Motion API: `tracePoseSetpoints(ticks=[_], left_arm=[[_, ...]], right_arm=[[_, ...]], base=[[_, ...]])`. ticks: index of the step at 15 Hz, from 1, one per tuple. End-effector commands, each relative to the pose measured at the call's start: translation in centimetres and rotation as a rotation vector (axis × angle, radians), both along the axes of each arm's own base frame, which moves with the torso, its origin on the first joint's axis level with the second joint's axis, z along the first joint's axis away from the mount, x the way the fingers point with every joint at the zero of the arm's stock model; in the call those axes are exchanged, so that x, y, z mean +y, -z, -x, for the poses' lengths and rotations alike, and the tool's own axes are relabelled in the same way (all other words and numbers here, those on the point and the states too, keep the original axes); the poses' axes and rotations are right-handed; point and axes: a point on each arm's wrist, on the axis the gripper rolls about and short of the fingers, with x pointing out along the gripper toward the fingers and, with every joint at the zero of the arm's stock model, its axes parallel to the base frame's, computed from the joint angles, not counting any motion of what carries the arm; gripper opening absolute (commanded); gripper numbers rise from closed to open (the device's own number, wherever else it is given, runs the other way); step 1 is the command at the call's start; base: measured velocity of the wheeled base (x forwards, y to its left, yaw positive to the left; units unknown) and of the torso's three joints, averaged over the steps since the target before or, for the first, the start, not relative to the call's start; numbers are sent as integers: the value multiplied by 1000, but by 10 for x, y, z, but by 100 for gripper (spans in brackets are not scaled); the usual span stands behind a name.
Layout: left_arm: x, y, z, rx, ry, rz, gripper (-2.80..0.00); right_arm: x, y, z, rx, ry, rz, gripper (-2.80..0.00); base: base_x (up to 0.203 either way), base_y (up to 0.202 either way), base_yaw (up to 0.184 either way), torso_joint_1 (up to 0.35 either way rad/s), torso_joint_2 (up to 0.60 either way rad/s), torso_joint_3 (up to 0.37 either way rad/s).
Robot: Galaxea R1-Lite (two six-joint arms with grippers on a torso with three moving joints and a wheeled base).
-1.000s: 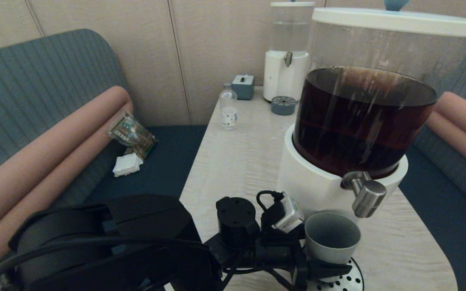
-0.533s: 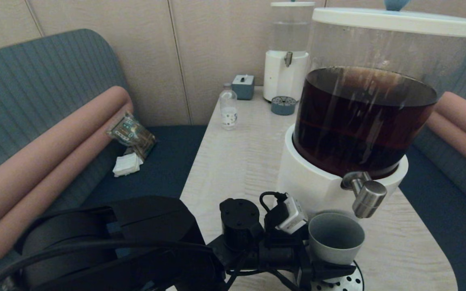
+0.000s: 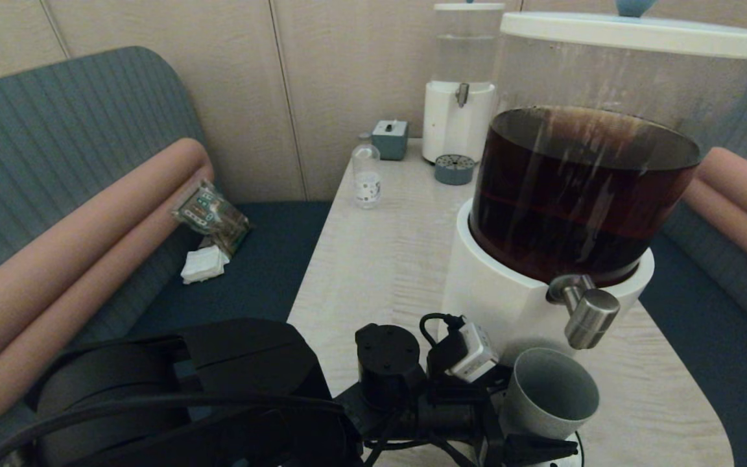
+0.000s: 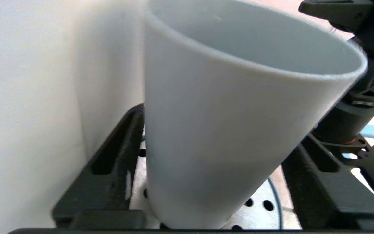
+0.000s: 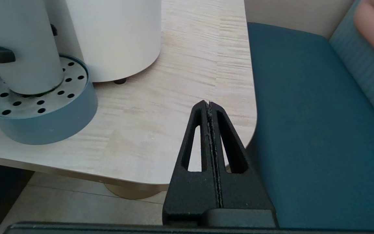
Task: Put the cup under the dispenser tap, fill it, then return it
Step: Place it under the water dispenser
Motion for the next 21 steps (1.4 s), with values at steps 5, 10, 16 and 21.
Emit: tracePoseSetpoints(ticks=[5,10,16,21], left_arm=[[2,-3,8,5,13,-2,0],[18,-14,21,19,-6,-7,0],[45,-22,43,49,-10,-43,0],[50,-24,44,55,-38,-43,0]], right_arm=[[0,3,-1,7,-1,1,-280],[0,3,-1,7,-1,1,-280],[0,3,-1,7,-1,1,-280],[0,3,-1,7,-1,1,-280]], base=[[0,0,0,0,0,0],[0,0,0,0,0,0],[0,0,0,0,0,0],[0,0,0,0,0,0]])
